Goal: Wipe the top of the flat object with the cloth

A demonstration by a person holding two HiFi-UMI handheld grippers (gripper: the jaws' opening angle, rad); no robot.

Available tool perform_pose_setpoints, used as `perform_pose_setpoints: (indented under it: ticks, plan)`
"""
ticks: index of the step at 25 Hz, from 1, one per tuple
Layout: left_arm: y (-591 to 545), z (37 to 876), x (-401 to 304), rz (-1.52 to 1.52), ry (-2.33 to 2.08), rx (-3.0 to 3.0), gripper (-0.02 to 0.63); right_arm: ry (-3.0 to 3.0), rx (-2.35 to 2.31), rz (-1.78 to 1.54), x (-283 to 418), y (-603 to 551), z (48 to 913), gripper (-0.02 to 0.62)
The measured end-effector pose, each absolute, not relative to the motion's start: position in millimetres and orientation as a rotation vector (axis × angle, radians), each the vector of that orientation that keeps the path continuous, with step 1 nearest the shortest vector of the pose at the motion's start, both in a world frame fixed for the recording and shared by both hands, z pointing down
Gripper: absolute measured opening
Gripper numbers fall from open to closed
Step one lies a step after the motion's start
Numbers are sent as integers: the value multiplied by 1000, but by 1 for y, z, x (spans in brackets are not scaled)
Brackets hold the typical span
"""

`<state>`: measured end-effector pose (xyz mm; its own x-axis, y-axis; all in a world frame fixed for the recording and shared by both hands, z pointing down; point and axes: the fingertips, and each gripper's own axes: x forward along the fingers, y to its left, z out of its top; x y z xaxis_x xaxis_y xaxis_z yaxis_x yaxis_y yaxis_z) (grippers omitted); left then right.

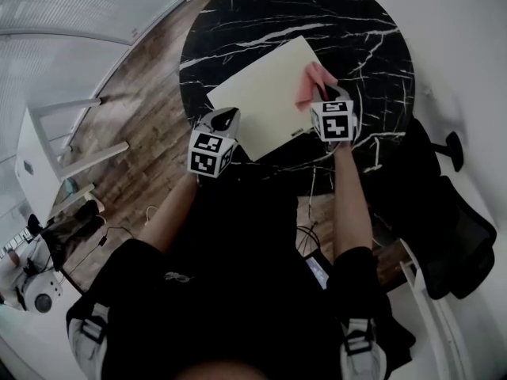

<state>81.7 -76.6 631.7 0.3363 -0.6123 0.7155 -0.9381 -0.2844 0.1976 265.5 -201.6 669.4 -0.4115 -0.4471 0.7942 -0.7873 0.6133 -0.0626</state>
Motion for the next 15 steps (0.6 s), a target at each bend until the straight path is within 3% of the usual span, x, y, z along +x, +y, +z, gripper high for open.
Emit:
perform_pose_setpoints:
  ticks: [15]
  plan:
    - [-64,626,60,666,-1390,1981,0,-2072,939,483,240,-184,664,26]
